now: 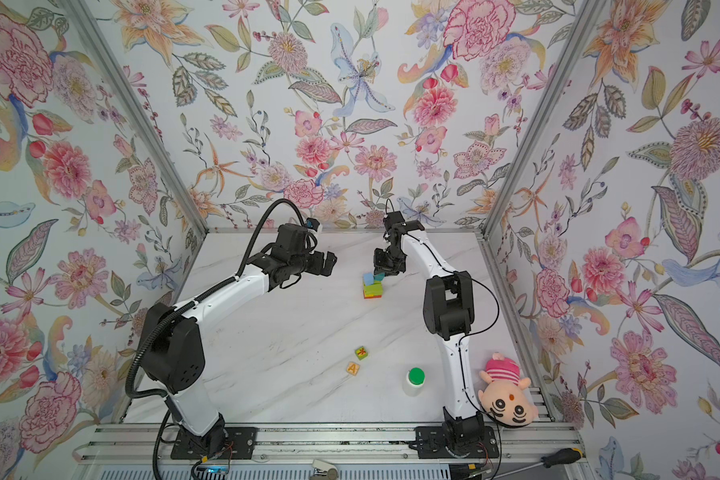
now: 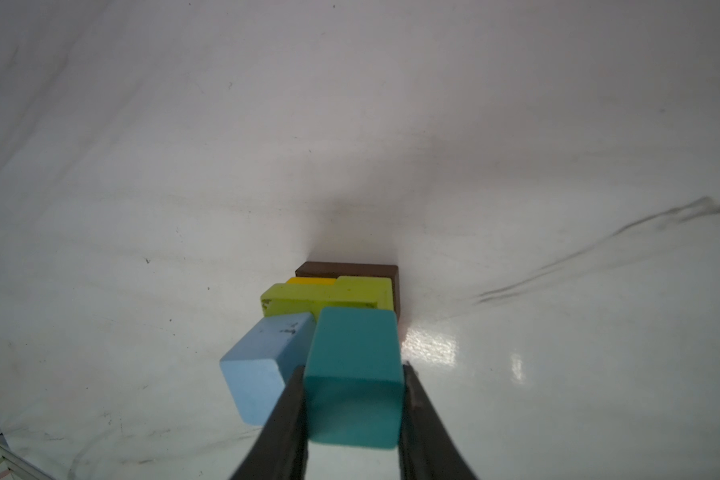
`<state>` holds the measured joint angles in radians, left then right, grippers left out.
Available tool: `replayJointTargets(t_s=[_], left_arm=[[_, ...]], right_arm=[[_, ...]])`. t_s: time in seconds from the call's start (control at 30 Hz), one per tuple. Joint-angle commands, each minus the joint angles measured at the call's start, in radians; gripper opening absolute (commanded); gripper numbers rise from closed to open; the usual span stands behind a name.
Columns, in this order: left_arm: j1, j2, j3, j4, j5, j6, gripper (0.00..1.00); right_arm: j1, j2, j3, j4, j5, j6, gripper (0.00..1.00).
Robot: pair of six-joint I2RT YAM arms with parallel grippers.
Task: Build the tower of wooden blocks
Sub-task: 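Lower the teal cube beside the light-blue cube onto the lime-green bars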
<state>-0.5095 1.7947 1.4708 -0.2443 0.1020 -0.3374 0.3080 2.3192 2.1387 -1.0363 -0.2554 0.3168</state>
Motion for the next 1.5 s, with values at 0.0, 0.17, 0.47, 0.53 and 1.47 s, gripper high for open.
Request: replayJointTargets(t_s=[0.0, 0.17, 0.47, 0.53, 1.47], left_arm=[[0.015, 0.012, 0.011, 0.008, 0.019, -0.008, 0.99], [0.017, 0.015, 0.015, 0.008, 0.022, -0.008, 0.99], [0.019, 0.018, 0.017, 0.010, 0.027, -0.006, 0.99], [0.020, 0.018, 0.016, 0.010, 0.027, -0.004, 0.99], [0.037, 0.028, 0.029, 0.008, 0.051, 0.011, 0.99]], right_arm=[[0.003, 0.026, 0.026, -0.028, -0.016, -0.015, 0.30], [0.005, 0.026, 0.026, -0.031, -0.019, -0.015, 0.30], [0.005, 0.026, 0.021, -0.031, -0.019, -0.016, 0.32], [0.006, 0.026, 0.020, -0.032, -0.020, -0.015, 0.32], [0.017, 0.017, 0.013, -0.038, -0.004, -0.007, 0.34]])
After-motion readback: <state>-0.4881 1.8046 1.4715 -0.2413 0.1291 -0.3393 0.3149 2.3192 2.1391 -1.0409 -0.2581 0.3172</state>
